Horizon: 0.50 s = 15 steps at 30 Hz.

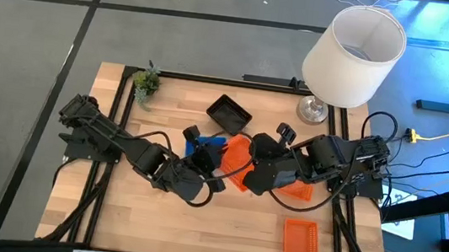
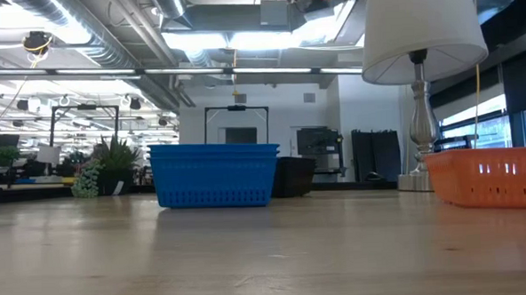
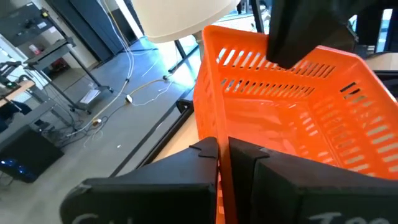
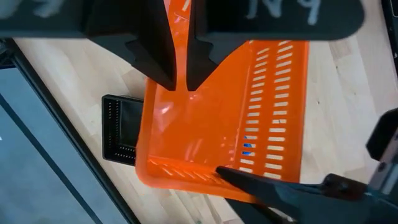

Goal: Stack baskets by color
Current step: Stack the bottom left orange bin on the top orange bin

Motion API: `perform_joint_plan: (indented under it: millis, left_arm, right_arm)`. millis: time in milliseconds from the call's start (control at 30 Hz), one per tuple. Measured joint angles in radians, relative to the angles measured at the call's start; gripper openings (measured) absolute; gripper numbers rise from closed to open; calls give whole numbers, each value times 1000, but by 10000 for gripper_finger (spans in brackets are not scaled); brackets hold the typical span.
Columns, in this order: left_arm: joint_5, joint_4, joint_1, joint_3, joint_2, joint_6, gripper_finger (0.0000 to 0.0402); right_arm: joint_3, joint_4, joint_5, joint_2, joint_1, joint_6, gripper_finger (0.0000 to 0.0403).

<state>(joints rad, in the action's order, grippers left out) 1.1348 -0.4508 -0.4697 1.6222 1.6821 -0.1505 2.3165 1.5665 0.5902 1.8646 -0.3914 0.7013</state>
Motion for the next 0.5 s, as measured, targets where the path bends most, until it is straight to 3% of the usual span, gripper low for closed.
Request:
perform_joint_plan:
  millis: [333, 500]
  left_arm:
    - [-14, -13, -15, 0, 0, -4, 0]
    - [-82, -63, 9, 0, 0, -45, 0]
  right_arm:
    - [0, -4, -35, 0, 3, -30, 43]
    - [0, -1, -54, 0, 3, -26, 43]
